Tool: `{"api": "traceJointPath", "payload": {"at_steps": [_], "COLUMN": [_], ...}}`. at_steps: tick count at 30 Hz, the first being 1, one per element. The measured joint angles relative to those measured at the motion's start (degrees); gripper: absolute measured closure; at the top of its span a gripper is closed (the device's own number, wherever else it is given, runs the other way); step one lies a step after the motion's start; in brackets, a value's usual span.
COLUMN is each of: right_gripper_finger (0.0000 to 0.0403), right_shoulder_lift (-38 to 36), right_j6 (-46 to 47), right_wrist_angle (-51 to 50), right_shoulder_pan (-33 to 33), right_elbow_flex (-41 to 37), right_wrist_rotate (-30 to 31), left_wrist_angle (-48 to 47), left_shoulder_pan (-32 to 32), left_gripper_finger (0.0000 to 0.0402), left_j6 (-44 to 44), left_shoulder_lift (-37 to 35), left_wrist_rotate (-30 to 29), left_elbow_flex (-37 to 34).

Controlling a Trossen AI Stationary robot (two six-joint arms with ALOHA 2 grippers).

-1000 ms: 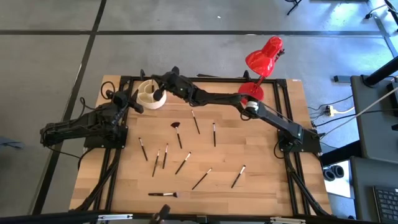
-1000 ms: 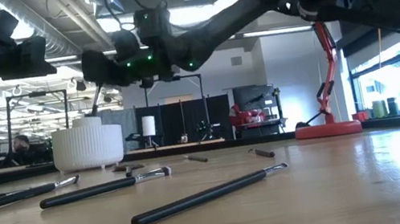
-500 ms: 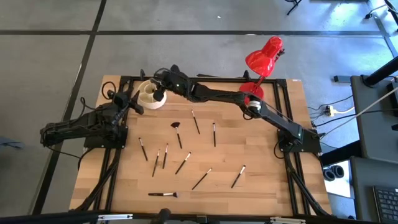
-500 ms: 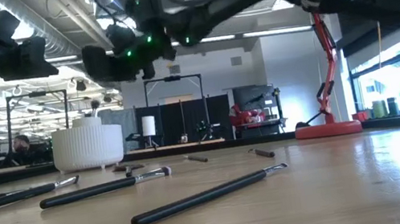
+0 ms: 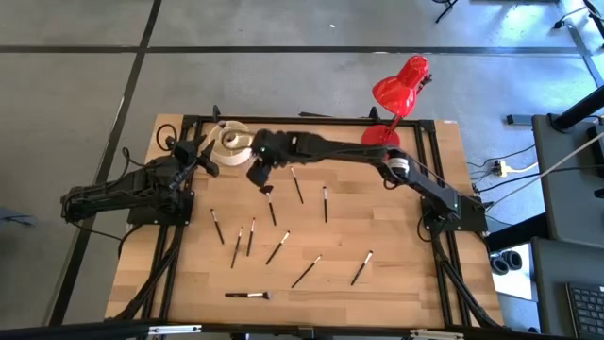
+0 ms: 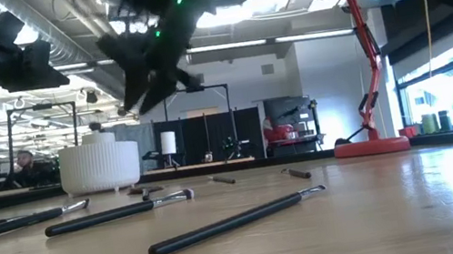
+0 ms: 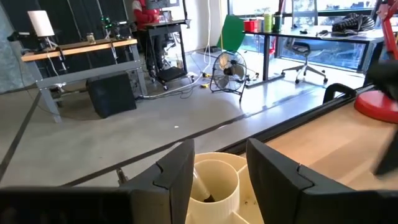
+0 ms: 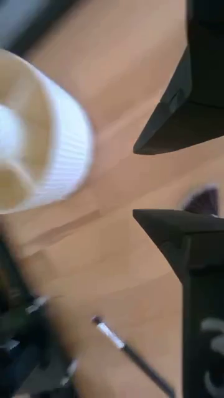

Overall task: Put items in baskets/containers
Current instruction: Put the black highlighter brush into the white organizer

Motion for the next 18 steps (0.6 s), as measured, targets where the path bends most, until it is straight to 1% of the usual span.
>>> {"api": "traceJointPath", "payload": {"at_steps": [4,7,14,18], "right_gripper_finger": [0.0251,0.0251,0.0251,0.0251], "right_shoulder_lift": [4.41,6.37,8.8,9.16], "right_j6": [4.26,7.35,11.39,12.18], "right_wrist_angle": [0.08,0.41,0.11,-1.48], "right_shoulder_pan": [0.18,0.1,1.34,2.9], "right_elbow_flex": [-0.19,-0.2,-0.15,-0.11], "right_wrist_rotate": [-0.22,-0.9,-4.05,-4.48], "left_wrist_angle": [1.07,1.84,1.82,1.82], "left_shoulder_pan": [0.01,0.0,0.04,0.04], "left_gripper_finger": [0.0258,0.0258,0.0258,0.0258], "left_j6": [0.01,0.03,1.54,2.17], "left_shoulder_lift": [-0.01,0.0,-0.02,0.0], "left_wrist_rotate": [-0.11,-0.03,-0.07,-0.07], "left_elbow_flex": [0.0,0.02,0.02,0.02]}}
